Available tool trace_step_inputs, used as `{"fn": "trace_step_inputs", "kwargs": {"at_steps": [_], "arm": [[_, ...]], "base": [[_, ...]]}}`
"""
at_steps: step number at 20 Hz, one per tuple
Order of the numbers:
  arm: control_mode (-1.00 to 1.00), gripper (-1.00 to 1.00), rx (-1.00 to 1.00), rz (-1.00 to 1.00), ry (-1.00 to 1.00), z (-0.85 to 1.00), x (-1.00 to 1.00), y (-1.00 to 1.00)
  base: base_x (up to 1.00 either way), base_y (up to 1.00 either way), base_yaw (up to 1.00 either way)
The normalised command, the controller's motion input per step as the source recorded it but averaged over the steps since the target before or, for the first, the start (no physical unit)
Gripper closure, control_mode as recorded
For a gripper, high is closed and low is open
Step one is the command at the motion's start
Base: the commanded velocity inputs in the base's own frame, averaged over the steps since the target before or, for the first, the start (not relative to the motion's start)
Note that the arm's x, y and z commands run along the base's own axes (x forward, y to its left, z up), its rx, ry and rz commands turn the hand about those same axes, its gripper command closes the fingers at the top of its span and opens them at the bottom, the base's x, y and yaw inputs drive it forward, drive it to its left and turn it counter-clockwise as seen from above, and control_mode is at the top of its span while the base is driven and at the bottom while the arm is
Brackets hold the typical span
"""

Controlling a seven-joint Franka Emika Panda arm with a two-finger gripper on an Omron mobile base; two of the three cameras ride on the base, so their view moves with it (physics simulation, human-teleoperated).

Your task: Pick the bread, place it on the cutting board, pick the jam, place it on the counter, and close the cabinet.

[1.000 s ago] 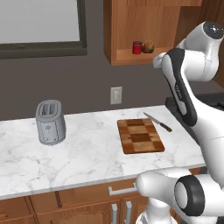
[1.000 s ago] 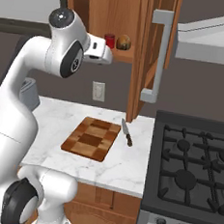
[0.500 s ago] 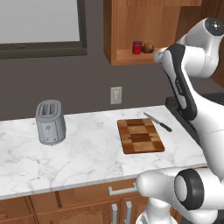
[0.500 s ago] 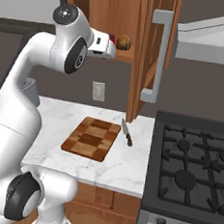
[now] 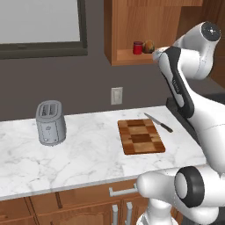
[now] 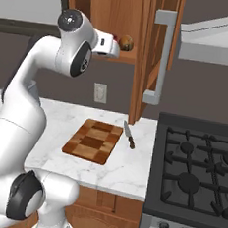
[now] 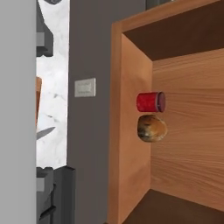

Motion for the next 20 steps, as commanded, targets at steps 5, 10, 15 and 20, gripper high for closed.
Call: {"fn": "trace_step_inputs", "kwargs": {"at_steps": [5,10,15,20], "arm": [[-1.00,-1.00,0.00,0.00,-0.03,0.00,0.37,0.00],[-1.00,-1.00,0.00,0.00,-0.01,0.02,0.42,0.00],[-1.00,-1.00,0.00,0.00,0.00,0.08,0.41,-0.04],[-1.00,-1.00,0.00,0.00,0.00,0.02,0.45,-0.07]], "base": [[0.00,0.00,0.00],[0.00,0.00,0.00],[0.00,0.00,0.00],[0.00,0.00,0.00]]}}
